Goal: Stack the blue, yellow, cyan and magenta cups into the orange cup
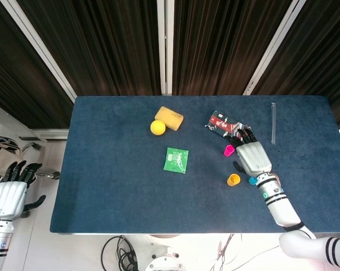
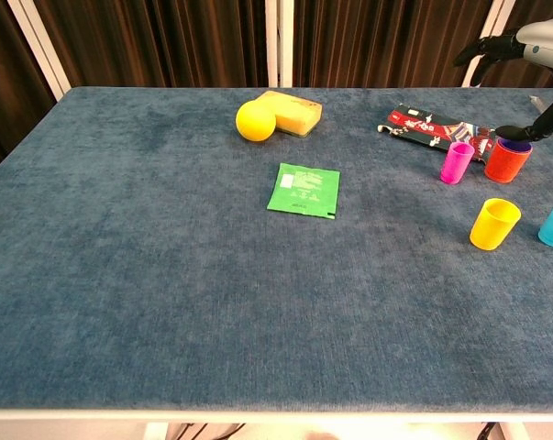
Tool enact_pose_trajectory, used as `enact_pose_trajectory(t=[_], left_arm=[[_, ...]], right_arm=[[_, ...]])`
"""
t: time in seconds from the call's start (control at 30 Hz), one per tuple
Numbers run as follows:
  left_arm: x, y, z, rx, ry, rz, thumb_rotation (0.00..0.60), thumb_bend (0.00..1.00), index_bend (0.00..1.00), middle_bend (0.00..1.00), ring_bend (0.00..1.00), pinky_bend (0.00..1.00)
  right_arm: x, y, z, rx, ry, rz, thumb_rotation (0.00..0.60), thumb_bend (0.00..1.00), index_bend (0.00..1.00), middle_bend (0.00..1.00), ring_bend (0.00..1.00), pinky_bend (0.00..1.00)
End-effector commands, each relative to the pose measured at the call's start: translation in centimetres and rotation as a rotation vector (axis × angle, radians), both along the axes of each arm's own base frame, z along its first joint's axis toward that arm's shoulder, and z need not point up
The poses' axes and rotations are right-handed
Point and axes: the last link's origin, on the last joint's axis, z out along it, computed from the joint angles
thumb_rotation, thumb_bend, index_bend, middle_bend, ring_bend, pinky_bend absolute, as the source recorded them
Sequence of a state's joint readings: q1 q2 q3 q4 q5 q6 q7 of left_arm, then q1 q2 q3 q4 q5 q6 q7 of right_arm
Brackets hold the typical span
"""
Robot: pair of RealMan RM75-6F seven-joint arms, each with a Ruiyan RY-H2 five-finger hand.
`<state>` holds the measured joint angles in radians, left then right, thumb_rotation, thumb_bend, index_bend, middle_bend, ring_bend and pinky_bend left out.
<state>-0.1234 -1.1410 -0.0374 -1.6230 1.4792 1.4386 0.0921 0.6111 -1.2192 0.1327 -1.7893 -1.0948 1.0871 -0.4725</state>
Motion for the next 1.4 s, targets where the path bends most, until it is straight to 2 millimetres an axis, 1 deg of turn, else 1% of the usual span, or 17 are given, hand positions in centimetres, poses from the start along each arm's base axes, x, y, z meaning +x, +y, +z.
enact_pose_trajectory(t=[0.03, 0.13, 0.27, 0.5, 0.7, 0.87, 1.07, 1.2, 1.4], left_arm=[[0.0, -0.1, 0.0, 0.0, 0.0, 0.0, 0.6, 0.19, 0.15, 0.14, 0.03, 0.0], [0.0, -0.2, 0.0, -0.001, -0.002, 0.0, 0.6, 0.19, 0.15, 0.14, 0.03, 0.0], [0.0, -0.4, 0.0, -0.002, -0.004, 0.0, 0.6, 0.19, 0.15, 0.14, 0.03, 0.0], [-0.3, -0.7, 0.0, 0.001, -0.011, 0.009, 0.6, 0.19, 0.15, 0.14, 0.03, 0.0], [-0.5, -0.8, 0.2, 0.005, -0.016, 0.013, 0.6, 0.19, 0.15, 0.14, 0.03, 0.0], [-0.5, -0.6, 0.1, 0.0, -0.015, 0.015, 0.6, 0.19, 0.15, 0.14, 0.03, 0.0], [-0.6, -0.4, 0.0, -0.001, -0.015, 0.016, 0.6, 0.19, 0.15, 0.14, 0.03, 0.0], [-0.6, -0.5, 0.0, -0.001, -0.015, 0.02, 0.6, 0.19, 0.15, 0.14, 0.03, 0.0], [-0.7, -0.6, 0.1, 0.002, -0.019, 0.024, 0.6, 0.19, 0.15, 0.14, 0.03, 0.0]], right_arm=[[0.1, 3.4, 0.8, 0.081, 0.025, 0.029, 0.6, 0.26, 0.15, 0.23, 0.0, 0.0], [-0.5, 5.0, 0.1, 0.155, 0.076, 0.014, 0.6, 0.25, 0.15, 0.23, 0.0, 0.0], [-1.4, 5.8, -0.8, 0.196, 0.138, -0.008, 0.6, 0.24, 0.15, 0.22, 0.0, 0.0], [-3.4, 5.2, -2.9, 0.166, 0.159, -0.061, 0.6, 0.25, 0.15, 0.22, 0.0, 0.0], [-4.7, 4.6, -3.8, 0.141, 0.189, -0.09, 0.6, 0.27, 0.15, 0.23, 0.0, 0.0], [-5.0, 4.5, -4.3, 0.136, 0.173, -0.106, 0.6, 0.27, 0.17, 0.27, 0.0, 0.0], [-4.6, 4.5, -4.6, 0.133, 0.146, -0.096, 0.6, 0.28, 0.2, 0.29, 0.0, 0.0], [-4.4, 4.5, -4.9, 0.137, 0.137, -0.088, 0.6, 0.28, 0.24, 0.32, 0.0, 0.0], [-4.3, 4.5, -5.2, 0.136, 0.142, -0.084, 0.6, 0.29, 0.28, 0.34, 0.0, 0.0]])
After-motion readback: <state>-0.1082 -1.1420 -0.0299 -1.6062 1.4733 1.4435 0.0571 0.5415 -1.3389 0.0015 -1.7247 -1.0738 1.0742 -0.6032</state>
